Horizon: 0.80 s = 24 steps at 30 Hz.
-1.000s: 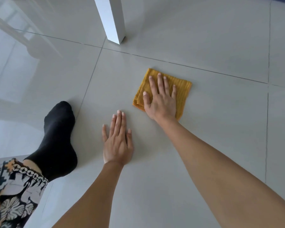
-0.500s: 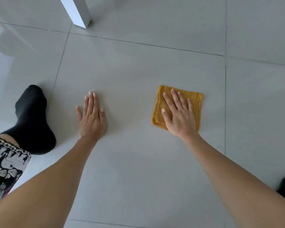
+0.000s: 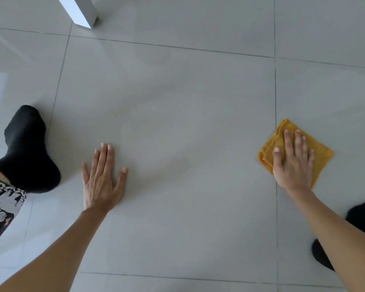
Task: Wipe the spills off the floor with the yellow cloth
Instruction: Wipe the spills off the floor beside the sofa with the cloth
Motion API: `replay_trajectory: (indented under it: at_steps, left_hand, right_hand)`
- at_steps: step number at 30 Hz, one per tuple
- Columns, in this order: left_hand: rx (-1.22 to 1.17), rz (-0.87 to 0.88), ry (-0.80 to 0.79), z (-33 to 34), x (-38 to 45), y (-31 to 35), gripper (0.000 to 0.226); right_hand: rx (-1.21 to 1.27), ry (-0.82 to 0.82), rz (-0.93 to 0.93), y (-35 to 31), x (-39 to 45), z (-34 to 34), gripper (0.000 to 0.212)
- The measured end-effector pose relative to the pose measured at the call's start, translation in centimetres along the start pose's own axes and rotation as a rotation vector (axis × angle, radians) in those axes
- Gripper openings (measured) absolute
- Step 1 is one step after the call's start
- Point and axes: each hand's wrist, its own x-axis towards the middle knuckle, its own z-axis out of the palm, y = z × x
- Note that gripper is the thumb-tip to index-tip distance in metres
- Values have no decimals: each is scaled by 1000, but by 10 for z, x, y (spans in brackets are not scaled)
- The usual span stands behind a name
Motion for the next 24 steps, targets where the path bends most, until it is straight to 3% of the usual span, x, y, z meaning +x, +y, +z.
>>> replay_trajectory:
  at_steps: [5,17,24]
  left_hand:
    - [-34,-24,26,3,0,1,62]
    - [-102,-34,44,3,1,1,57]
    - [-103,-13,30,2,1,-2,55]
  right_hand:
    - [20,19,36,-40,-38,8,64]
    - [19,-79,-392,-258,-57,35,61]
    - [68,-114,-623,-301,-93,44,59]
